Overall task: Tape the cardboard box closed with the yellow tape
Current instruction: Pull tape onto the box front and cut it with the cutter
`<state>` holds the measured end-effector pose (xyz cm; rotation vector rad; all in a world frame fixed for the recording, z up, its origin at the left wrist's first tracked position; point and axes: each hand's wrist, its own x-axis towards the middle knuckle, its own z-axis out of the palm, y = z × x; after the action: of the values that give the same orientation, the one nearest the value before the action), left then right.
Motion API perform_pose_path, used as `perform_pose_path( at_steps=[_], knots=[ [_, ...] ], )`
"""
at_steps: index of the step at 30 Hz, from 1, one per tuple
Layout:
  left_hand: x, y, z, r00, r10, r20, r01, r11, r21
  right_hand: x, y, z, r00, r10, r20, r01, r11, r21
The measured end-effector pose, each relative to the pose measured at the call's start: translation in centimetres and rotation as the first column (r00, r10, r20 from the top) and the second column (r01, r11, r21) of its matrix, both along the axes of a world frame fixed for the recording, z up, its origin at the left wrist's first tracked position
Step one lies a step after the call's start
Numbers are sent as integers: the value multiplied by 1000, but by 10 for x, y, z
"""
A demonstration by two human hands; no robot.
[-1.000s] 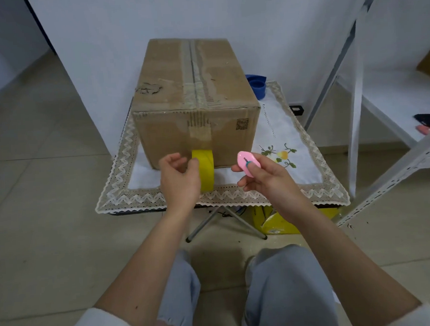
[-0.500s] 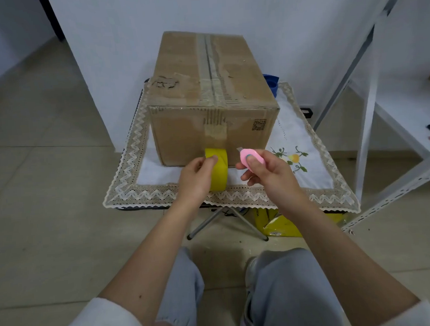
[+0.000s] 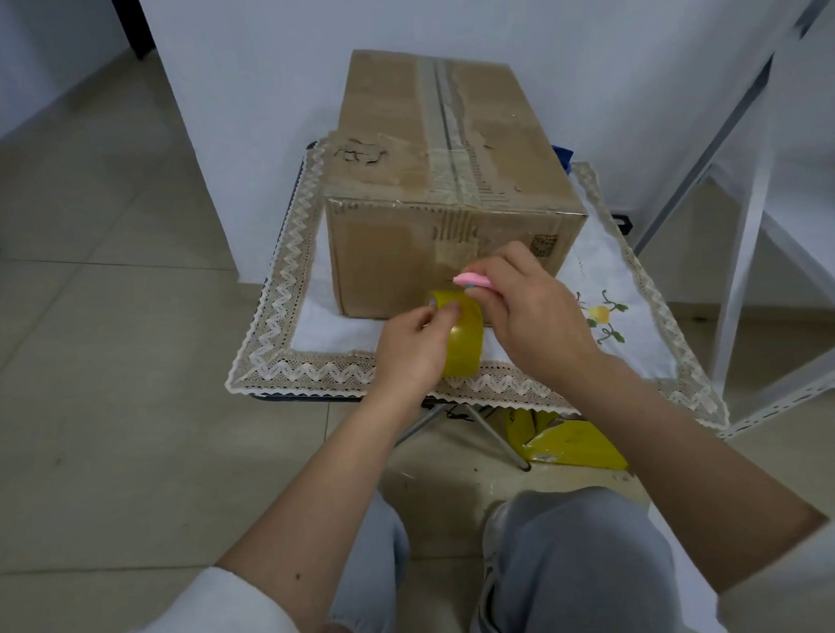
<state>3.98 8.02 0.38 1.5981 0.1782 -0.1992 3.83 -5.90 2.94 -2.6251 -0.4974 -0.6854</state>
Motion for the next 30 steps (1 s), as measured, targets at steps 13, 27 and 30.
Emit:
perform_pose_path(
  at_steps=[13,27,30],
  knots=[
    [-2,3,-1,1000,-9,-19,8,998,-56,11,9,7,999,38,10,-33,957,-288],
    [-1,1,-10,999,41,-1,-41,996,-74,13,11,8,999,31,45,-14,939,-344],
    [0,1,-11,998,56,1,-56,996,-64,12,12,8,997,32,67,-8,940,-342]
  ],
)
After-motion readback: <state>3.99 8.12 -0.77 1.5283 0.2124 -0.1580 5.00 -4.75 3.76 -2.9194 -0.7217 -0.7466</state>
